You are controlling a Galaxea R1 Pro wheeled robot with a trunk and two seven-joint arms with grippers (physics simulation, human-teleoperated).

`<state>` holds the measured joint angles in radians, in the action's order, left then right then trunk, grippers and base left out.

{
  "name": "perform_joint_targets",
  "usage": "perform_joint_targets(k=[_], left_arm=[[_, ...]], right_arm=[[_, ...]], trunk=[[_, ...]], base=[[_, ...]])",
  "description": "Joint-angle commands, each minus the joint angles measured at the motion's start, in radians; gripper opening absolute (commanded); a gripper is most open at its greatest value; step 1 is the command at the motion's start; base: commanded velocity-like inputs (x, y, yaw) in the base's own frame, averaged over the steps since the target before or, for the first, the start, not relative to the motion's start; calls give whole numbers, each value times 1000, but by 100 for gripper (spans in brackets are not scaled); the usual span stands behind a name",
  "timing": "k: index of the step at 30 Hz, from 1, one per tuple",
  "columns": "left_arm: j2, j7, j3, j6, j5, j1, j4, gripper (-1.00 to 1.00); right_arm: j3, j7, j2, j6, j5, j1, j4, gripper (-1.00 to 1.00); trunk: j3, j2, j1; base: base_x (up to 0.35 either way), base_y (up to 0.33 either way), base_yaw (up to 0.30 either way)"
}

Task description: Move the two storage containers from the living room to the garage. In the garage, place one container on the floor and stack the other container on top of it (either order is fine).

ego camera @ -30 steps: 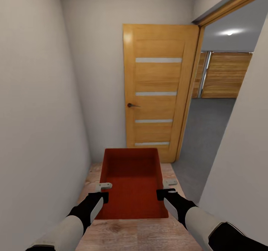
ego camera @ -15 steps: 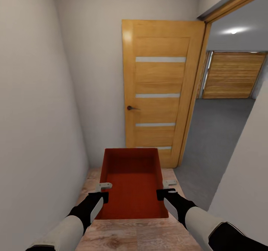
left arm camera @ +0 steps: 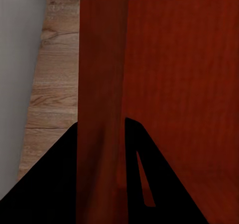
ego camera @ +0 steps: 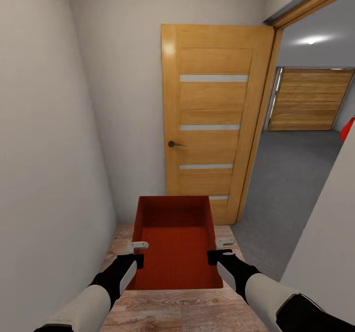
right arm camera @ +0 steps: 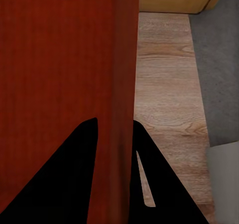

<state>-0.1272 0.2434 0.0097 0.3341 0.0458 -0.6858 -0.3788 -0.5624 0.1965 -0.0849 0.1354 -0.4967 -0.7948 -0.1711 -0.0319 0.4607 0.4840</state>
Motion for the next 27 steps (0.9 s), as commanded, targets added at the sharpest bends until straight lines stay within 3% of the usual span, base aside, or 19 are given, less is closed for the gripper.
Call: perform_joint_targets(k=[1,16,27], left_arm=[[29,7,-5,5,19,0,1,-100],[34,8,-5,5,20,0,1,-100],[34,8,-4,6,20,0,1,-100]], right_arm=[[-4,6,10,-25,6,-1,-5,-100],[-4,6,9,-24,6,-1,-5,-100],[-4,6,5,-23,6,-1,-5,-100]], trunk=[[-2,2,1],[-2,2,1],[-2,2,1]], base=[[0,0,0],[0,0,-6],[0,0,-249]])
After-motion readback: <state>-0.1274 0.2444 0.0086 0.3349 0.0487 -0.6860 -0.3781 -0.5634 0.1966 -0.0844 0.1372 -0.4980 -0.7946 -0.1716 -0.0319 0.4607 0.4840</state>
